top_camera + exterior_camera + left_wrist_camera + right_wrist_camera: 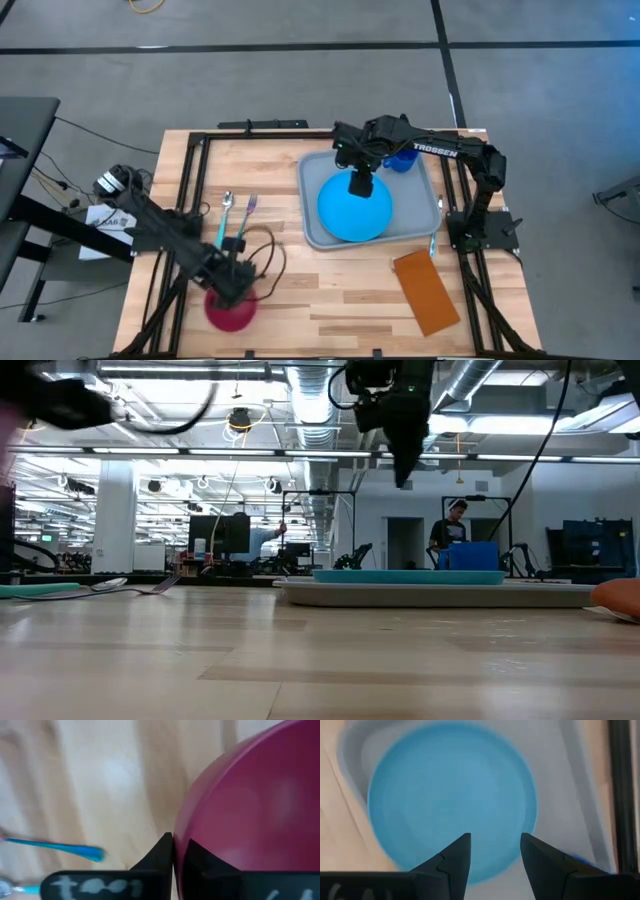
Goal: Set up tray
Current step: Put the red bowl on the light blue plate
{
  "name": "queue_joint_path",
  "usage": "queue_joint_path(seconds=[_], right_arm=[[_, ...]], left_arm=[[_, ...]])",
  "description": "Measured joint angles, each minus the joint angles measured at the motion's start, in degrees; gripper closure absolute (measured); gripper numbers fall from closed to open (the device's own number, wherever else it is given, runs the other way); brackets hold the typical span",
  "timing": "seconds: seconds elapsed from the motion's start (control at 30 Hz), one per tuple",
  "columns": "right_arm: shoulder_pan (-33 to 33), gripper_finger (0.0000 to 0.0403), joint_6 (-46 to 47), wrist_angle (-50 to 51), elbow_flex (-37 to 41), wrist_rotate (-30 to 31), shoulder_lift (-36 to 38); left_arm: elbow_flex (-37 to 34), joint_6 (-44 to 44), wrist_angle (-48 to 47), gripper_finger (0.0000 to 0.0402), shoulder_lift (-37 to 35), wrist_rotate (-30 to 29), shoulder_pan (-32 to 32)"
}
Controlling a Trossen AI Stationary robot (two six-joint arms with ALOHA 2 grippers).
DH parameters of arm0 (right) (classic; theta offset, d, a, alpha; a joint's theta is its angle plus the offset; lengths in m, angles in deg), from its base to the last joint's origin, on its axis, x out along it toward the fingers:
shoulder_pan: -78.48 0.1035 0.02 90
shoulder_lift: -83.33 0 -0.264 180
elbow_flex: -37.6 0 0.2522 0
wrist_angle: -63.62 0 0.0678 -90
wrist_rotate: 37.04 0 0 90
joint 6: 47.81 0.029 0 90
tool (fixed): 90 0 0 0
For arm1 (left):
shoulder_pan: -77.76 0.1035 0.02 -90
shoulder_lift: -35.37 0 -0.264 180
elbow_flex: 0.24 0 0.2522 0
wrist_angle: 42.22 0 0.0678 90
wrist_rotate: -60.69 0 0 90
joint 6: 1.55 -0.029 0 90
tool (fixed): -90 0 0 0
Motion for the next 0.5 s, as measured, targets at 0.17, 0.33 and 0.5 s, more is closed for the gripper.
queue_joint_path(seconds=[0.17, 0.33, 0.5], right_arm=[[-0.1, 0.0239, -0.8, 5.0, 0.0, 0.0, 0.0], [-2.1, 0.0239, -2.2, 8.4, 0.1, 0.3, 2.2], [-7.1, 0.0239, -2.0, 7.2, 0.1, 1.4, 7.2]], left_arm=[[6.0, -0.1, 0.9, 0.0400, 0.0, -4.7, 10.6], [11.1, -1.3, 3.6, 0.0401, -0.1, -8.0, 22.1], [11.6, -0.5, 14.9, 0.0401, 0.2, -9.9, 32.6]])
